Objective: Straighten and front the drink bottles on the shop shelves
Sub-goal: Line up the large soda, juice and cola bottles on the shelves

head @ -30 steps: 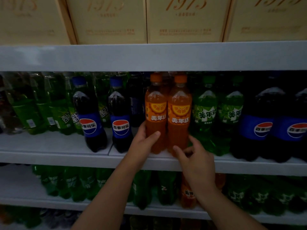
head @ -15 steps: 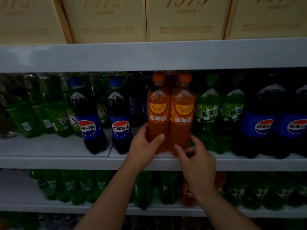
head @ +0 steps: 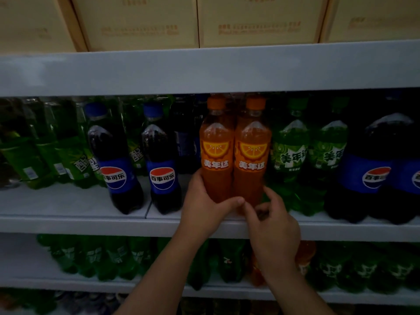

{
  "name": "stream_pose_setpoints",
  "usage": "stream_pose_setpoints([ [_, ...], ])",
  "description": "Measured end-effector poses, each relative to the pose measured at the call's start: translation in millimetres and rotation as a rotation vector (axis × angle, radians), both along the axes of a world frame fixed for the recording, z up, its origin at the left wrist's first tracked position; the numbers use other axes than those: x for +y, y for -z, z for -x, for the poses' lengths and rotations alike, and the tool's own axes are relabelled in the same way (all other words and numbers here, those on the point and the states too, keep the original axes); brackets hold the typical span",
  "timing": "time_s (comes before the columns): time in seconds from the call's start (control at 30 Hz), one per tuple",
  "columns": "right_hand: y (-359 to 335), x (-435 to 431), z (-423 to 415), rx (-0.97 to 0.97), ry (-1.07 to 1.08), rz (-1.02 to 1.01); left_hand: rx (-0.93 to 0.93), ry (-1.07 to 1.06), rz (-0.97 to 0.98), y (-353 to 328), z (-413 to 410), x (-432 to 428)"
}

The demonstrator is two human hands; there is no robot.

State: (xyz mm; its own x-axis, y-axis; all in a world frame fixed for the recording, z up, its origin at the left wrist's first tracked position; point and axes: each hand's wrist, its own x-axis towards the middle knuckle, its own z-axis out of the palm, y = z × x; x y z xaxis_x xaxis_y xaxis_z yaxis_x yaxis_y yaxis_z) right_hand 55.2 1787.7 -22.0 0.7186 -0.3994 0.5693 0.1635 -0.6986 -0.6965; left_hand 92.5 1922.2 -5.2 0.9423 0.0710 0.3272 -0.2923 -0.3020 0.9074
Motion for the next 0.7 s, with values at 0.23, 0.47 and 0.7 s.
stream_pose_setpoints([
  [0.23, -2.3, -1.6, -3.7, -0.017, -0.009, 0.175, 0.042, -0.086, -0.005, -5.7, -0.8, -12.8],
  [0.47, -0.2, -8.5, -3.7, -0.074, -0.063, 0.181, 0.064, -0.113, -0.047, -5.6, -3.1, -13.6],
  [0.7, 5.3, 15.6, 17.4, -0.225, -0.196, 0.014, -0.022, -0.039, -0.229, -12.5, 24.1, 9.3],
])
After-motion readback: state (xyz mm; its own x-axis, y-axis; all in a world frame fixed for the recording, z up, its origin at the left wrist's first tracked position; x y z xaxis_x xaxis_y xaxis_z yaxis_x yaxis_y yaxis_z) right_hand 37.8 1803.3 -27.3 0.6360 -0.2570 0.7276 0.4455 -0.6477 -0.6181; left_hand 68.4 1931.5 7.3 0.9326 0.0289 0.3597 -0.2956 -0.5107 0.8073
